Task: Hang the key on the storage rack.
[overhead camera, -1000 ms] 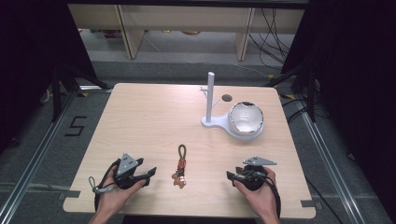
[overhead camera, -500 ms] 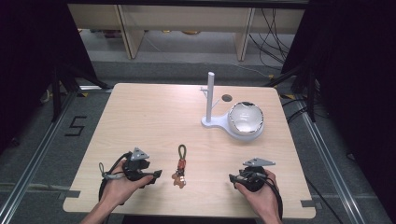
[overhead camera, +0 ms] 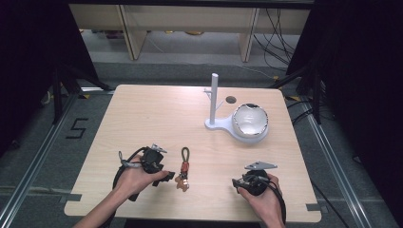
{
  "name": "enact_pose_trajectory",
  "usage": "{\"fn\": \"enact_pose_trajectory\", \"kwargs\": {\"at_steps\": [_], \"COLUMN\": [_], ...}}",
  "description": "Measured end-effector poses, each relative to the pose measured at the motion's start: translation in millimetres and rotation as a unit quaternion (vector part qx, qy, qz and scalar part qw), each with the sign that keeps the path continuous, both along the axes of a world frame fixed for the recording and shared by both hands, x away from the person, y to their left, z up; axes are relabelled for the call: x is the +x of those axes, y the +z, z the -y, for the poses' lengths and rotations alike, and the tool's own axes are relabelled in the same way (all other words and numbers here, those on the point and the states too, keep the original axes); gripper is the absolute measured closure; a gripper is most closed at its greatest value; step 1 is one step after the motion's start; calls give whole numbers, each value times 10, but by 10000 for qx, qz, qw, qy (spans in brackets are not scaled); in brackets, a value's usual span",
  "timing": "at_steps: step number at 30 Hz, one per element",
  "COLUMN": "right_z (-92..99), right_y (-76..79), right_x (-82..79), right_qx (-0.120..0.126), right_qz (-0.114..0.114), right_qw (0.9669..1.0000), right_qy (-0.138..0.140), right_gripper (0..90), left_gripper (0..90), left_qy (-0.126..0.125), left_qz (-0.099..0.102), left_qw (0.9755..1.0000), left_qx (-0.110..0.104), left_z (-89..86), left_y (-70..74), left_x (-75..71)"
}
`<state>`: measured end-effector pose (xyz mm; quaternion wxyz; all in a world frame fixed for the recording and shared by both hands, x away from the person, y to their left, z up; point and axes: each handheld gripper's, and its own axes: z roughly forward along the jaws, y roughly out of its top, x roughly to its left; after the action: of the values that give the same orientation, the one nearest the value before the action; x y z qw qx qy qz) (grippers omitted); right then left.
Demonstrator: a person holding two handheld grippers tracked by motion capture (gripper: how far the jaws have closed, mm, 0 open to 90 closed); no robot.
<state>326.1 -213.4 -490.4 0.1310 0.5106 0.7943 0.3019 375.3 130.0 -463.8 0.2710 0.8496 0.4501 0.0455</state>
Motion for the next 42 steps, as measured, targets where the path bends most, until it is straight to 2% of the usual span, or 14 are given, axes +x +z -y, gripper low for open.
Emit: {"fn": "enact_pose_trajectory", "kwargs": {"at_steps": [1,2,4,7,8,14,16,17,19,25,31,32,37,42], "right_z": [0,-32,-27,-26,-25,-28,-19,-32,-20,-21,-35,-38,-36,-36], "right_y": [0,13,9,9,9,13,4,12,6,17,25,20,31,26], "right_x": [0,-18,-16,-16,-17,-19,-10,-20,-6,-9,-23,-22,-25,-24], "right_qx": [0,174,154,162,159,183,91,190,137,177,209,232,239,236], "right_qz": [0,-97,-118,-93,-66,-81,-42,-80,33,32,-46,-52,-36,-32], "right_qw": [10000,9998,9998,9998,9998,9998,9999,9998,9999,9998,9998,9997,9997,9997], "right_qy": [0,-63,-27,-44,-75,-86,-51,-52,63,80,6,22,31,44], "right_gripper": [527,525,524,525,527,534,534,534,534,534,534,534,535,534], "left_gripper": [420,420,419,414,412,411,413,415,419,433,448,451,480,512], "left_qy": [0,1,-103,-90,-60,122,181,181,158,262,276,186,203,196], "left_qz": [0,-71,-169,-285,-444,-580,-622,-622,-674,-938,-1027,-1115,-1208,-1175], "left_qw": [10000,10000,9997,9994,9989,9981,9977,9977,9972,9948,9932,9918,9899,9892], "left_qx": [0,40,143,145,142,151,176,176,268,303,470,599,714,857], "left_z": [0,48,85,131,176,269,331,331,391,511,589,603,668,726], "left_y": [0,10,18,1,-23,-26,-30,-30,-41,-50,-76,-82,-91,-101], "left_x": [0,30,65,92,110,167,194,194,231,280,337,369,426,444]}}
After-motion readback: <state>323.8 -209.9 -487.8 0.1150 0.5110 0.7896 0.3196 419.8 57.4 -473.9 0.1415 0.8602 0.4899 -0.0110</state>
